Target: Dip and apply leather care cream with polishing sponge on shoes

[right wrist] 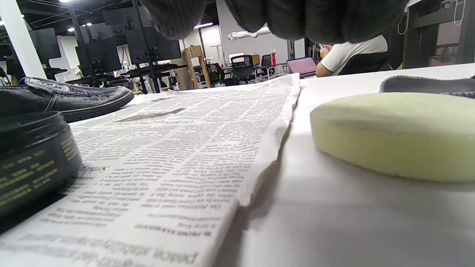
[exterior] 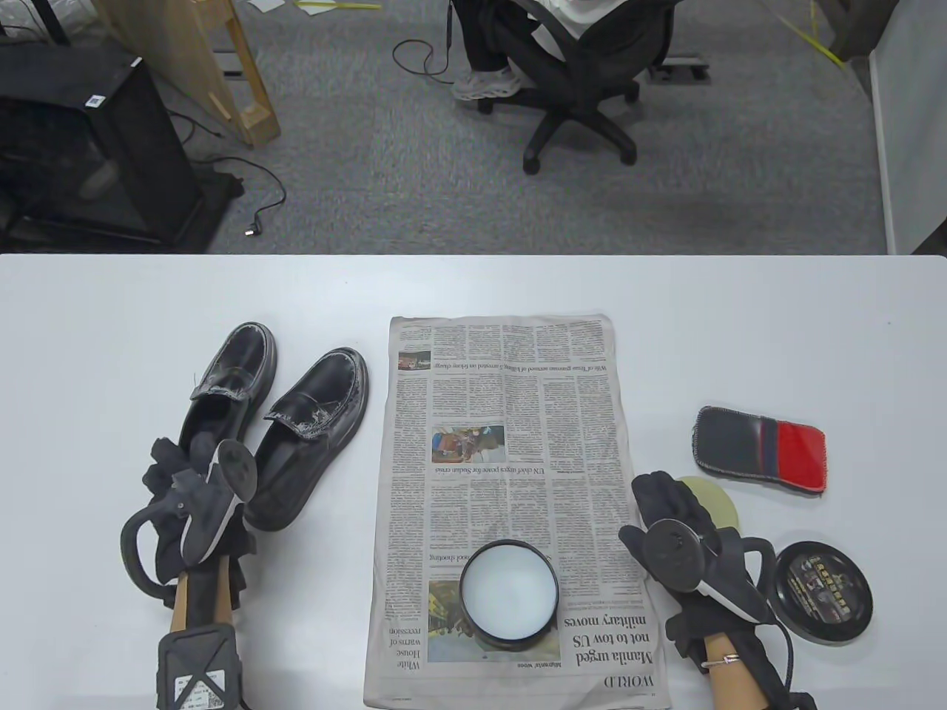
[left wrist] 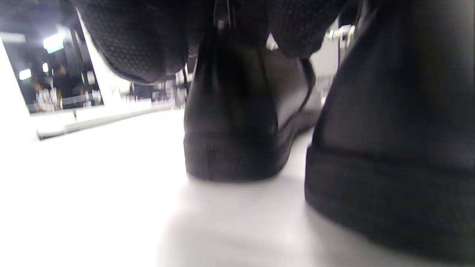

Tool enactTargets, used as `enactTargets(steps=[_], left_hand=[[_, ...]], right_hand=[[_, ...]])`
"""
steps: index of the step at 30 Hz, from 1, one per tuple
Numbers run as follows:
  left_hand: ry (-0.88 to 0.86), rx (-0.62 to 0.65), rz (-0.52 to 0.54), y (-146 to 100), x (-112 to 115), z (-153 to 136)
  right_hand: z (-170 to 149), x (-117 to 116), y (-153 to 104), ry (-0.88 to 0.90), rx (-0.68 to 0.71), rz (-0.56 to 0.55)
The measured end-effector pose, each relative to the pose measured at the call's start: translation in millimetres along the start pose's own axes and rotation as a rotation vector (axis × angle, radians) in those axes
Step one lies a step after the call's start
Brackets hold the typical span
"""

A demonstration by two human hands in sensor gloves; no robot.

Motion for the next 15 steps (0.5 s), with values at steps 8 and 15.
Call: enactTargets(steps=[8,15], left_hand=[[-0.241,-0.128,-0.084,20,11,-22],[-0.345,-0.146,0.039,14,1,-42]], right_hand=[[-4,-2,1,-0.007,-0.012,0.014],[-5,-2,2,0.006,-0.015,0.013]])
Point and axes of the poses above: the tracker on the back of each hand, its own z axis roughly to the thumb side, its own y axis roughly from the wrist to the fingertips, x = y × z, the point moved 5 cm from there along y, roughly from the wrist to the fingertips, and after that the axes turned 9 degrees about -y, right-handed, at the moved point
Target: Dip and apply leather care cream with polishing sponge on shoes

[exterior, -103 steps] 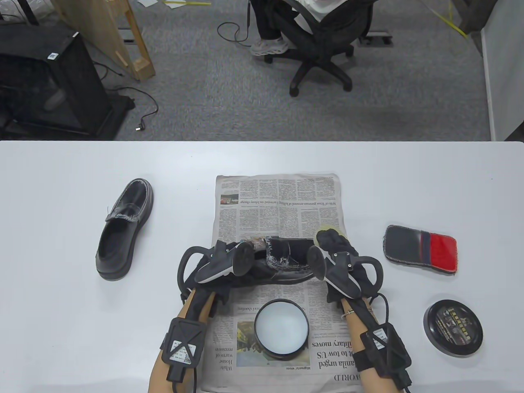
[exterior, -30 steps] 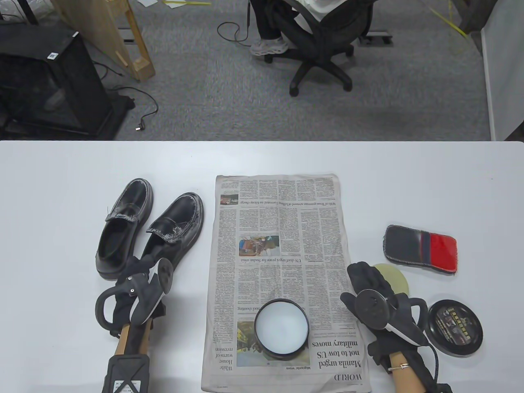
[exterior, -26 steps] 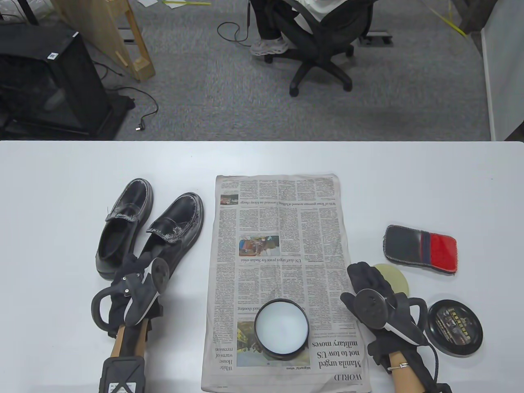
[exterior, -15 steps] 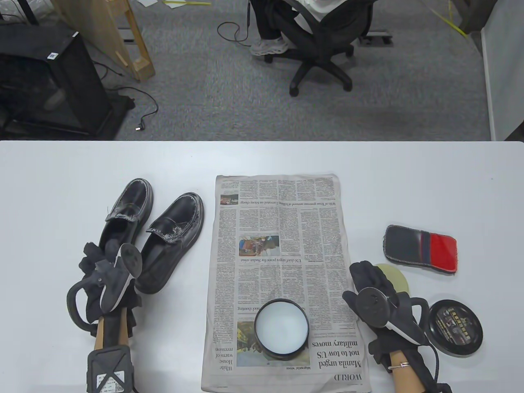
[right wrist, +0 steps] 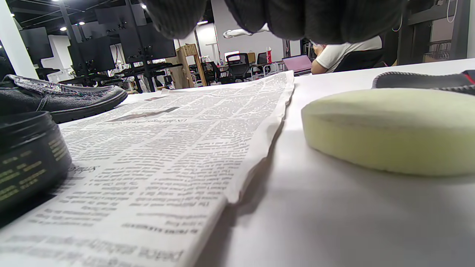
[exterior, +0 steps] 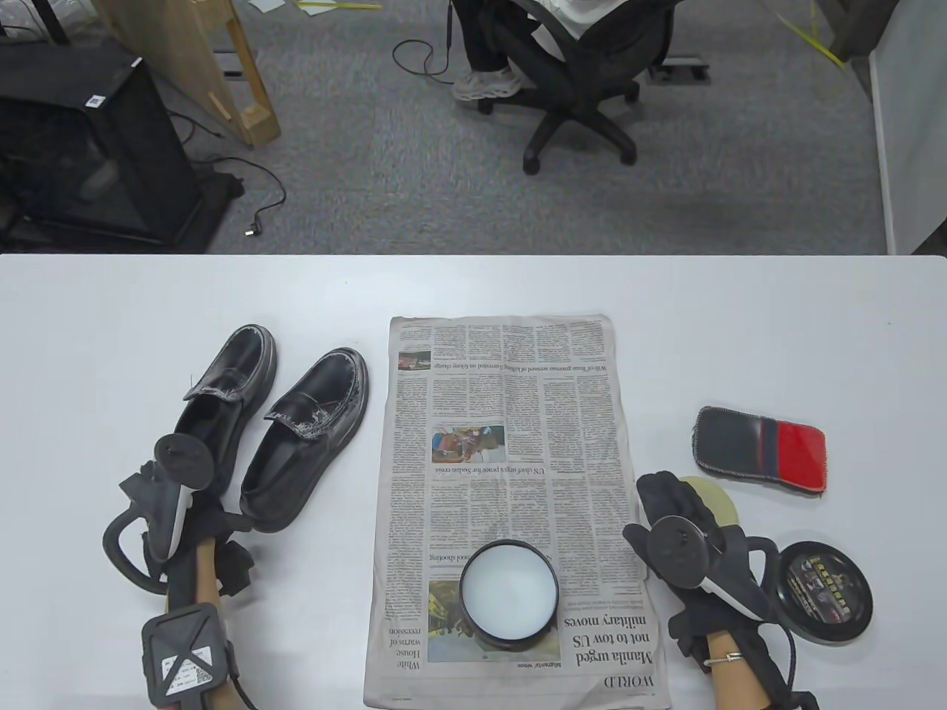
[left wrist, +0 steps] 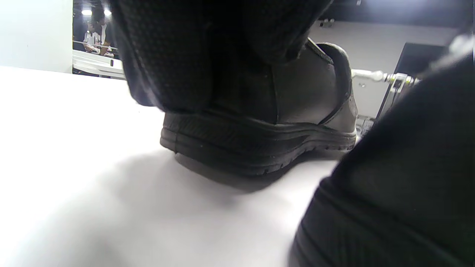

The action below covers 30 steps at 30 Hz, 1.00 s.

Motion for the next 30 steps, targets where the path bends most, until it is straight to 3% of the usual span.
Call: enactTargets(steps=[4,9,14,17,22,30], left_hand=[[-0.031,0.076,0.084,-11,-26,2],[-0.214,0.251,0.124,-33,-62,20],[-0.369,0.495,0.032,-62,-72,61],[-0.396,0.634,-0.067,-81,-63,93],[-0.392,0.803,-0.271,-107,-25,141],[-0.298,0.867,-0.439,-122,41,177]], right_hand=[[1,1,0,-0.004,0.005,-0.002],[1,-1,1,-0.004,0.005,0.003],[2,-1,1,-0.005,0.004,0.009],[2,-1,1,-0.006,0.006,0.011],[1,-1,0,0.000,0.005,0.012],[0,-1,1,0.004,0.003,0.012]])
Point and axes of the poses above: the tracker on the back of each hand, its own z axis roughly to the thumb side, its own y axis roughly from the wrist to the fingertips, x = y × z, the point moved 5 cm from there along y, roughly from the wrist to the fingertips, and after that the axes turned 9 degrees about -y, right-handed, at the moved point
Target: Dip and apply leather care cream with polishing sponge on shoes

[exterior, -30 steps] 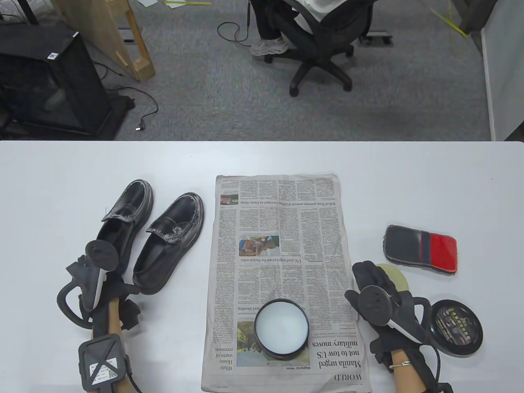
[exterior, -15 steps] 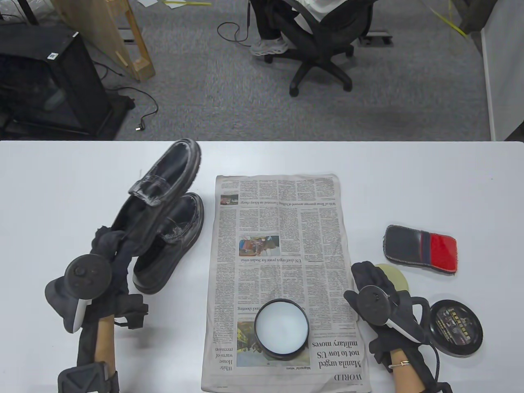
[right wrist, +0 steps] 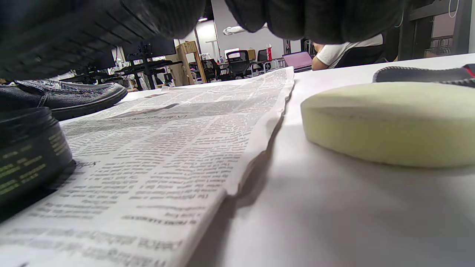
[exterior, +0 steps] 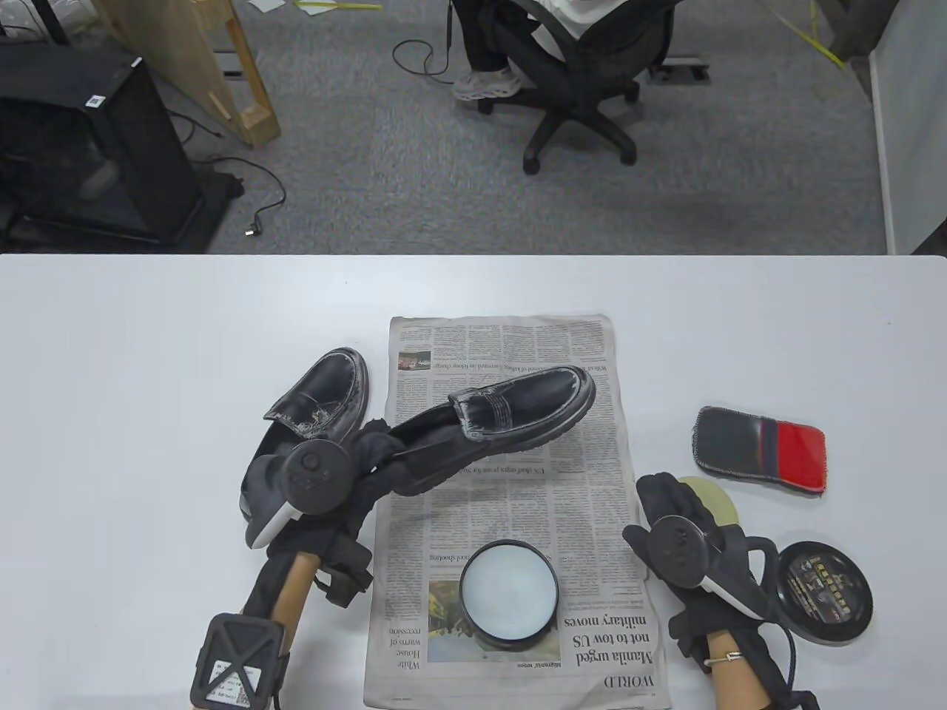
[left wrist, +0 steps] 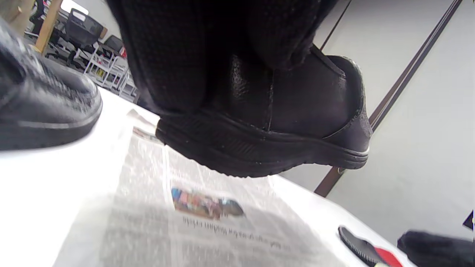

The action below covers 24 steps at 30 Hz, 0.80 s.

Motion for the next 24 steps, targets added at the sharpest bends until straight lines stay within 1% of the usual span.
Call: enactTargets(steps=[3,5,10,14,15,17,21,24], left_hand=[[0.019,-0.010,-0.041,7,18,-4],[0.022,-0.024,-0.057,9,25,-9],[0.074,-0.046,-0.084,11,37,-16],[0.114,-0.061,-0.131,12,48,-23],[0.129,-0.050,-0.123,13,51,-21],[0.227,-0.041,-0.118,12,52,-16],[0.199,-0.057,-0.153,14,52,-14],[0.239,-0.038,-0.125,14,50,-7]], right_hand=[[-1,0,0,0.003,-0.002,-0.001],[-1,0,0,0.004,-0.003,-0.003],[-1,0,0,0.004,-0.003,-0.002],[-1,1,0,0.002,-0.001,-0.005],[-1,1,0,0.004,-0.002,-0.007],[-1,1,0,0.006,-0.003,-0.007],[-1,1,0,0.003,-0.005,-0.003],[-1,1,0,0.001,-0.005,-0.003]])
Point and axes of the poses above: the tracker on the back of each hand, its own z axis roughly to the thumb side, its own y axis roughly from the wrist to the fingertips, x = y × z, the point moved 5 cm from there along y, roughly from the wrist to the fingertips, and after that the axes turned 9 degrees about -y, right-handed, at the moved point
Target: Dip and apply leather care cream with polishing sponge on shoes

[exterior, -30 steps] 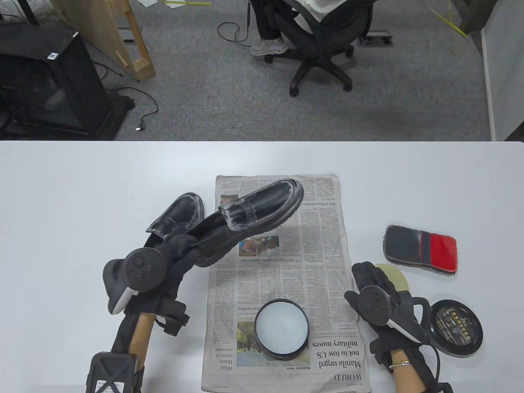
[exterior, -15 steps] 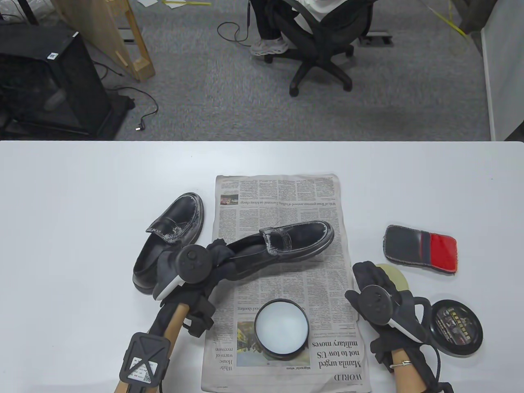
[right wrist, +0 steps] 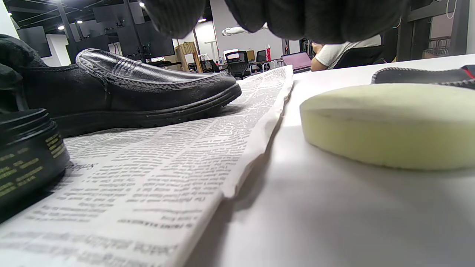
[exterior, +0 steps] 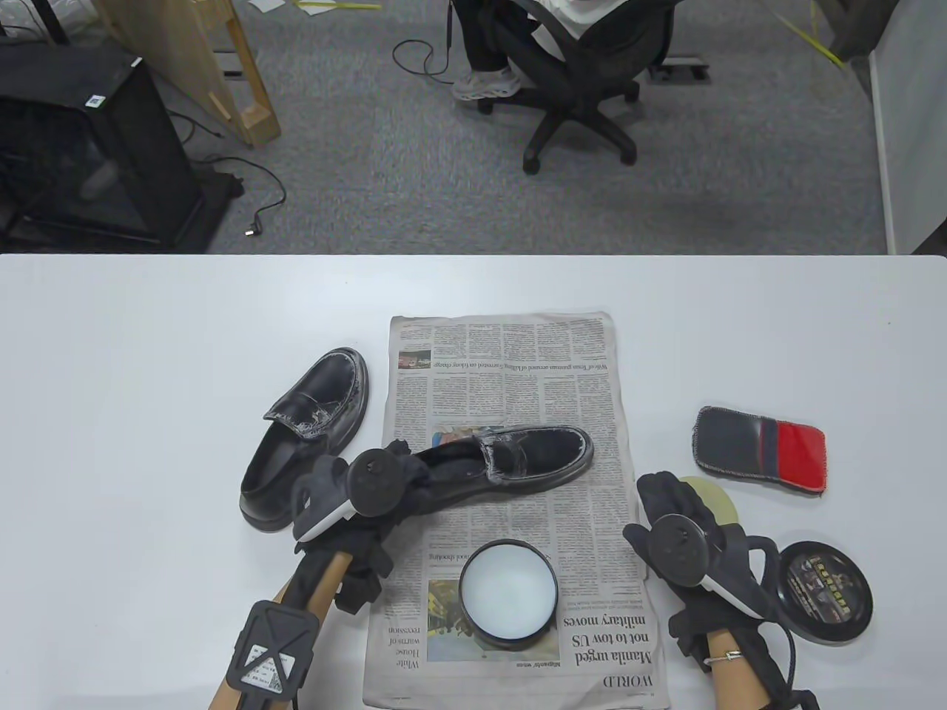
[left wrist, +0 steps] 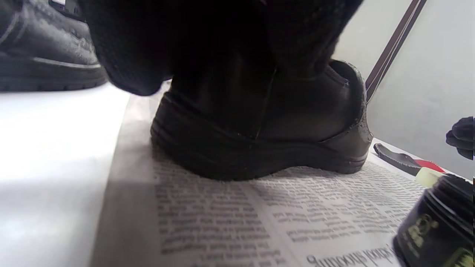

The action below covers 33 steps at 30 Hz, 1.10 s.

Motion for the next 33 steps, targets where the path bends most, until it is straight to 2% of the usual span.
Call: enactTargets(steps=[4,7,10,13,15,18,22,26,29,31,33], left_hand=[[0.020,0.061,0.091,-2,-11,17],[0.089,0.072,0.037,7,-8,30],[0.167,0.039,-0.071,20,8,32],[0.244,-0.006,-0.129,28,19,30],[0.288,-0.028,-0.061,31,17,28],[0.239,-0.035,-0.041,32,17,21],[0.179,-0.039,-0.024,34,17,14],[0.201,-0.036,-0.020,34,17,15],[0.182,-0.035,-0.014,33,16,13],[0.175,-0.036,-0.014,33,16,13],[0.175,-0.036,-0.018,33,16,13]], right_hand=[[0,-1,1,0.001,-0.003,0.004],[1,-1,1,-0.003,-0.004,0.009],[1,-1,2,-0.003,-0.004,0.013],[0,-1,2,0.009,-0.006,0.015],[-3,2,2,0.034,-0.012,0.006],[-10,8,1,0.060,-0.030,-0.015],[-31,20,-2,0.088,-0.104,-0.070],[-72,27,-7,0.121,-0.280,-0.130],[-100,22,-10,0.069,-0.409,-0.117],[-122,11,-11,0.042,-0.507,-0.071],[-135,-3,-6,0.087,-0.541,-0.015]])
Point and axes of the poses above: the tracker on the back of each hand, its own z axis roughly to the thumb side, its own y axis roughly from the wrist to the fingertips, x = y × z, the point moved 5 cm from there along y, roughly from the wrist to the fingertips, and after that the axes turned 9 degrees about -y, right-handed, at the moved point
